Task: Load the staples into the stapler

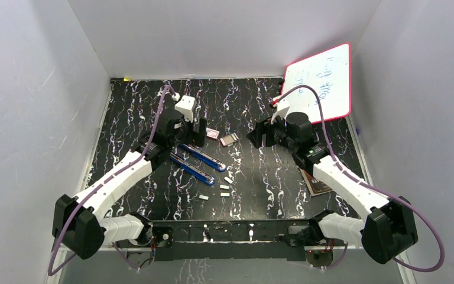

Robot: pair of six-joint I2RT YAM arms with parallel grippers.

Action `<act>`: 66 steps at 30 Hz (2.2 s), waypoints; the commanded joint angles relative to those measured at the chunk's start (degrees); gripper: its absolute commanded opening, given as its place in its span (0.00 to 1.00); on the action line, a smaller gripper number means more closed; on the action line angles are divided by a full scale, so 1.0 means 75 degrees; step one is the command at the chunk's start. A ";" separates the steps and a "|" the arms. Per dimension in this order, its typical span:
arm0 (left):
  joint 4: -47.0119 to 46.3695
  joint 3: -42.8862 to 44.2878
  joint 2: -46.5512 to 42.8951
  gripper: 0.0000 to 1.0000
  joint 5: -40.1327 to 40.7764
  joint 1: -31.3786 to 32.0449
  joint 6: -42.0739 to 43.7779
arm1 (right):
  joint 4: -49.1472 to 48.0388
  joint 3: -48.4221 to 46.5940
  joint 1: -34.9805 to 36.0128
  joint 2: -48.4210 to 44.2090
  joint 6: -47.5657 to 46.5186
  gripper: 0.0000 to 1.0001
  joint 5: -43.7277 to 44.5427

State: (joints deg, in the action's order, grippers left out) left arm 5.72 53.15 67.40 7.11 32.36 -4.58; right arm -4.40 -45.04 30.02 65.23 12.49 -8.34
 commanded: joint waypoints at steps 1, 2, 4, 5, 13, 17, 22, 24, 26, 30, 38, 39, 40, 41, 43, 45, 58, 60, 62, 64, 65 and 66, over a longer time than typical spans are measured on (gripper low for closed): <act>0.0559 0.0283 0.0032 0.98 -0.0285 -0.0187 -0.1416 | 0.0179 -0.0278 0.0563 0.0294 -0.0922 0.79 -0.0036; 0.0499 0.0234 0.0032 0.98 -0.0274 -0.0197 -0.1563 | 0.0298 -0.0340 0.0935 0.0386 -0.1174 0.79 0.0252; 0.0673 0.0288 0.0116 0.98 0.0081 -0.0206 -0.1820 | 0.0260 -0.0335 0.1707 0.0553 -0.1527 0.80 0.0724; 0.0804 0.0375 0.0186 0.98 0.0225 -0.0209 -0.1833 | 0.0158 -0.0275 0.2012 0.0615 -0.1635 0.80 0.0779; 0.1276 0.0503 0.0334 0.98 0.1147 -0.0235 -0.1948 | -0.1464 0.0909 0.3853 0.0713 -0.2418 0.77 0.0298; 0.1265 0.0426 0.0329 0.98 0.1236 -0.0344 -0.2049 | -0.2660 0.1626 0.4005 0.0880 -0.1951 0.78 0.0043; 0.1349 0.0355 0.0366 0.98 0.1248 -0.0427 -0.1828 | -0.4864 0.2705 0.4008 0.0748 -0.2050 0.76 0.0204; 0.1333 0.0268 0.0349 0.98 0.1282 -0.0467 -0.1761 | -0.5364 0.3023 0.4012 0.0767 -0.2204 0.77 0.0290; 0.1231 0.0104 0.0312 0.98 0.1236 -0.0530 -0.1731 | -0.5440 0.3106 0.4003 0.0852 -0.2351 0.78 0.0095; 0.1059 -0.0107 0.0300 0.98 0.1211 -0.0659 -0.1659 | -0.5467 0.3080 0.4055 0.0989 -0.2272 0.81 -0.0313; 0.0179 -0.0492 0.0077 0.98 0.0841 -0.1187 -0.1393 | -0.5886 0.2955 0.4476 0.2341 -0.3504 0.65 -0.1700; 0.0098 -0.0471 0.0051 0.98 0.0671 -0.1475 -0.1373 | -0.5997 0.2771 0.4601 0.2757 -0.3688 0.65 -0.1785; 0.0065 -0.0435 0.0096 0.98 0.0604 -0.1606 -0.1361 | -0.6030 0.2628 0.4663 0.3064 -0.3748 0.65 -0.1805; 0.0022 -0.0413 0.0122 0.98 0.0510 -0.1762 -0.1381 | -0.6193 0.2558 0.4713 0.3375 -0.3773 0.65 -0.1824; -0.0074 -0.0385 0.0162 0.98 0.0357 -0.1900 -0.1406 | -0.6492 0.2434 0.4743 0.3726 -0.3746 0.65 -0.1792; -0.0188 -0.0430 0.0166 0.98 0.0313 -0.2065 -0.1427 | -0.6819 0.2288 0.4751 0.4123 -0.3684 0.64 -0.1666; -0.0421 -0.0646 0.0169 0.98 0.0127 -0.2206 -0.1411 | -0.7038 0.2310 0.4776 0.4568 -0.3014 0.60 -0.0832; -0.0422 -0.0649 0.0188 0.98 0.0107 -0.2206 -0.1406 | -0.7042 0.2344 0.4813 0.4568 -0.3023 0.59 -0.0774; -0.0400 -0.0639 0.0222 0.98 0.0056 -0.2217 -0.1405 | -0.7042 0.2377 0.4855 0.4568 -0.3065 0.59 -0.0676; -0.0430 -0.0639 0.0250 0.98 0.0003 -0.2218 -0.1405 | -0.7042 0.2389 0.4918 0.4673 -0.3095 0.59 -0.0563; -0.0433 -0.0640 0.0258 0.98 -0.0017 -0.2227 -0.1405 | -0.7050 0.2403 0.4945 0.4780 -0.3099 0.59 -0.0513; -0.0428 -0.0628 0.0260 0.98 -0.0022 -0.2228 -0.1405 | -0.7095 0.2423 0.4985 0.4814 -0.3115 0.59 -0.0450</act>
State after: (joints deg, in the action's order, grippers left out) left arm 3.38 48.62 69.87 8.01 16.21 -15.42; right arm -54.19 -26.52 66.35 99.53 -10.72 -13.93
